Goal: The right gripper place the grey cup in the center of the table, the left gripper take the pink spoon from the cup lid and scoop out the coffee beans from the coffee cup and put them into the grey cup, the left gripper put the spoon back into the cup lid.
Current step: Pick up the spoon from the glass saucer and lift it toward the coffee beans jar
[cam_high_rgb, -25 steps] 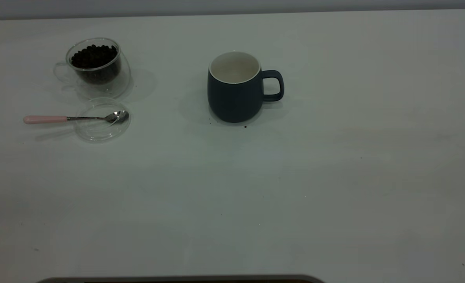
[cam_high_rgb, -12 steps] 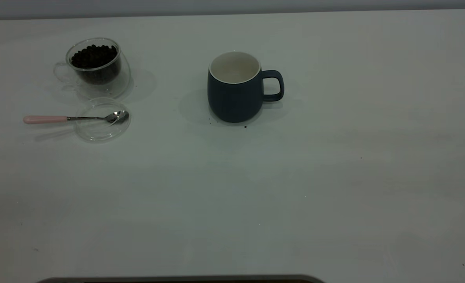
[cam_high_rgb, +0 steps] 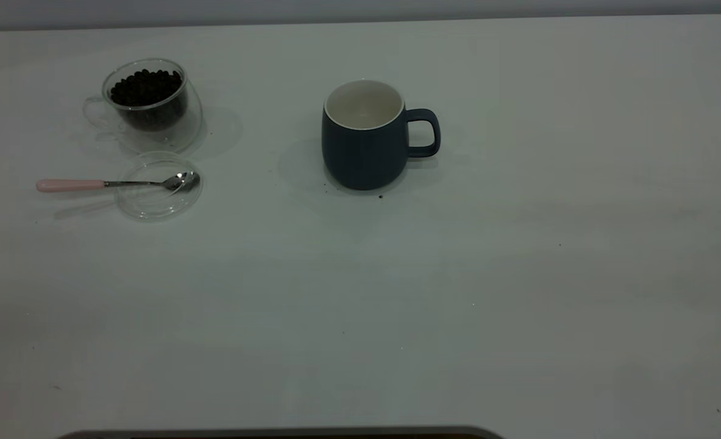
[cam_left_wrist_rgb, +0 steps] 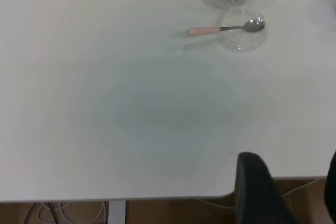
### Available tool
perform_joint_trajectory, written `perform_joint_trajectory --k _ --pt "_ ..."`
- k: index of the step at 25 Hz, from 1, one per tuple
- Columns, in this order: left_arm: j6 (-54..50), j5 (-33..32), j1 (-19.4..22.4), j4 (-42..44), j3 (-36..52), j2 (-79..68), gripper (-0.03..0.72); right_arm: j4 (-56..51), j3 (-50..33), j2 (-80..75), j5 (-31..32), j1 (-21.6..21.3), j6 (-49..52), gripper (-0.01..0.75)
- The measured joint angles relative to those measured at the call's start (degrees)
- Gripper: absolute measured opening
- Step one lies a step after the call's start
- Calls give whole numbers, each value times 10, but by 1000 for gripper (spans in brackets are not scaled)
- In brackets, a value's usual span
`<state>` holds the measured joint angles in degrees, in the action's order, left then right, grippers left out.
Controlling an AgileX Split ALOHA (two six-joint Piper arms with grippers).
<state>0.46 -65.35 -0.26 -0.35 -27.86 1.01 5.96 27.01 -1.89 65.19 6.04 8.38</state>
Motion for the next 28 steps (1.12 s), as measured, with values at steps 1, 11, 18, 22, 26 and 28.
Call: perform_joint_trajectory --k 1,11,18,22,26,28 --pt "0 0 0 0 0 0 380 0 0 0 0 0 0 422" --pt "-24 48 0 -2 -16 -113 380 0 0 0 0 0 0 422" --pt "-160 196 0 36 -69 -378 380 0 0 0 0 0 0 421" --pt "-243 216 2 128 -102 -525 364 0 0 0 0 0 0 421" --pt "-283 258 49 152 -147 -653 319 0 0 0 0 0 0 421" --pt "-274 268 84 136 -178 -720 301 0 0 0 0 0 0 421"
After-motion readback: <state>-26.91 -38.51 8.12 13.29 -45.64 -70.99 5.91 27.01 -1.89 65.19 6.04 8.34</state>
